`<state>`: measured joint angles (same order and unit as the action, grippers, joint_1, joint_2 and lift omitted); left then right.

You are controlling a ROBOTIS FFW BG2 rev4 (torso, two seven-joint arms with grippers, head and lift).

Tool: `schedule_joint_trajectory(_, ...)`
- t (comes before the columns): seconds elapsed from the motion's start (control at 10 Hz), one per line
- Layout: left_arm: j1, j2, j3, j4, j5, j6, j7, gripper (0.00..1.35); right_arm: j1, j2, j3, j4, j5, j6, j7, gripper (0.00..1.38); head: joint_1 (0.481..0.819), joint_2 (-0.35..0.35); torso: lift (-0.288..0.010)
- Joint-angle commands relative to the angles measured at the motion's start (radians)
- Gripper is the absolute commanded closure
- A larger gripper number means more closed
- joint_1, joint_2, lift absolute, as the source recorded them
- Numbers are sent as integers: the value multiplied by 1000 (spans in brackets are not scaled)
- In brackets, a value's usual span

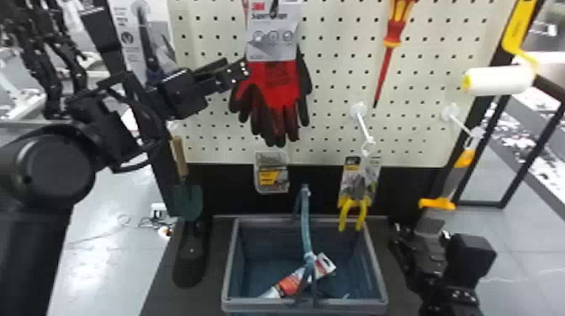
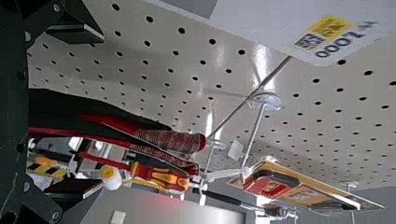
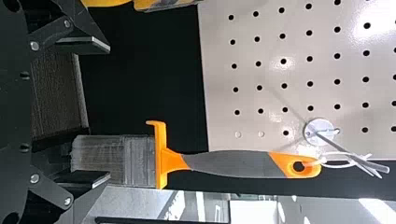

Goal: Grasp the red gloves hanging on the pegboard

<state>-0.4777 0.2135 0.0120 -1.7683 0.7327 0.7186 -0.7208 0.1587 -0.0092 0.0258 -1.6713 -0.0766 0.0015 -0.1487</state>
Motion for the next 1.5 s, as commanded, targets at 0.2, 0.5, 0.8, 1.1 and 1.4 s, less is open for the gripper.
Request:
schedule_joint_trajectory(0.2,-72,18,-63,105,20,27,-60,216,-8,-2,2,4,1,0,8,323,549,0,-100)
schedule_joint_trajectory(0.5,-119,24,-103,164,4,32,-106,228,-13,-5,2,5,1,0,9,323,549,0,-100)
schedule_joint_trajectory(0.8,-133,23,-113,165,-26,35,-115,1092,-13,-9,2,5,0,0,11,323,549,0,-100)
schedule_joint_trajectory(1.1,-131,21,-112,165,-33,33,-115,1219,-13,-11,2,5,0,0,11,323,549,0,-100)
schedule_joint_trajectory(1.4,-125,18,-107,165,-35,33,-115,1219,-13,-11,2,5,0,0,11,323,549,0,-100)
